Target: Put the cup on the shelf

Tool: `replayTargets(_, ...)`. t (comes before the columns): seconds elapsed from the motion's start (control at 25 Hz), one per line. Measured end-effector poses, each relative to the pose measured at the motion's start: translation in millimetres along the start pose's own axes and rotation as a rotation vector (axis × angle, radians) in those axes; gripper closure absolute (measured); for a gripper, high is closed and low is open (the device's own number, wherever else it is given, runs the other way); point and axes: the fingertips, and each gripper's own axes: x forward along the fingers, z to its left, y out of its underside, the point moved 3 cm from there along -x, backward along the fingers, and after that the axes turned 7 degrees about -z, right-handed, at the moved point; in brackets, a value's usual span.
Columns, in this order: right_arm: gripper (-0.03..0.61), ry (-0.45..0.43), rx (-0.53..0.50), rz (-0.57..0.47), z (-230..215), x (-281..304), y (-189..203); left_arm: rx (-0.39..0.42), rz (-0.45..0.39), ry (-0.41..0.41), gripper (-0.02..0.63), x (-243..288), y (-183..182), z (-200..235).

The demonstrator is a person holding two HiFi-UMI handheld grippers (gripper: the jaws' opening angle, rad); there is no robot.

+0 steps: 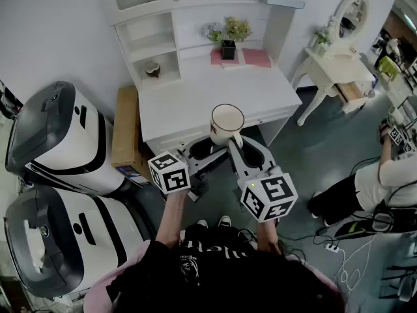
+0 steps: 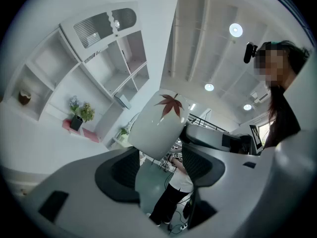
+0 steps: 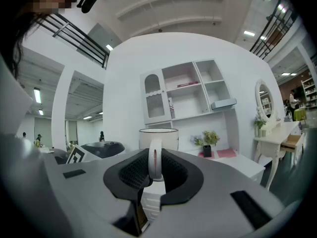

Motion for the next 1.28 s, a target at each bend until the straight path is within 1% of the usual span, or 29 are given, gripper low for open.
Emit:
replayTargets(0.4, 0.492, 0.000, 0.015, -0.004, -33.8, -2.4, -3.5, 0.002, 0.008, -0.004, 0.336, 31.8, 8.7, 3.2)
replayTargets(0.68, 0.494, -0.019, 0.007, -0.008, -66.1, -2.4, -9.5, 0.013, -0.006, -0.010, 0.336, 63.7, 14.5, 6.8)
replayTargets(0.88, 0.494, -0.041, 0.001, 0.001, -83.5, -0.2, -10.1, 0.011, -0.015, -0.029, 0.336, 79.3, 19.4, 11.2)
replayTargets(1.08, 0.494, -0.047, 0.016, 0.007, -98.0, 2.1, -9.4, 0.001, -0.010, -0.048, 0.336, 90.8, 23.4, 15.5)
replayTargets(1.28, 0.494, -0.057, 0.040, 0.008, -104.6, 14.4, -6.1, 0.009, 0.001, -0.065, 0.336, 93.9, 20.3, 27.8)
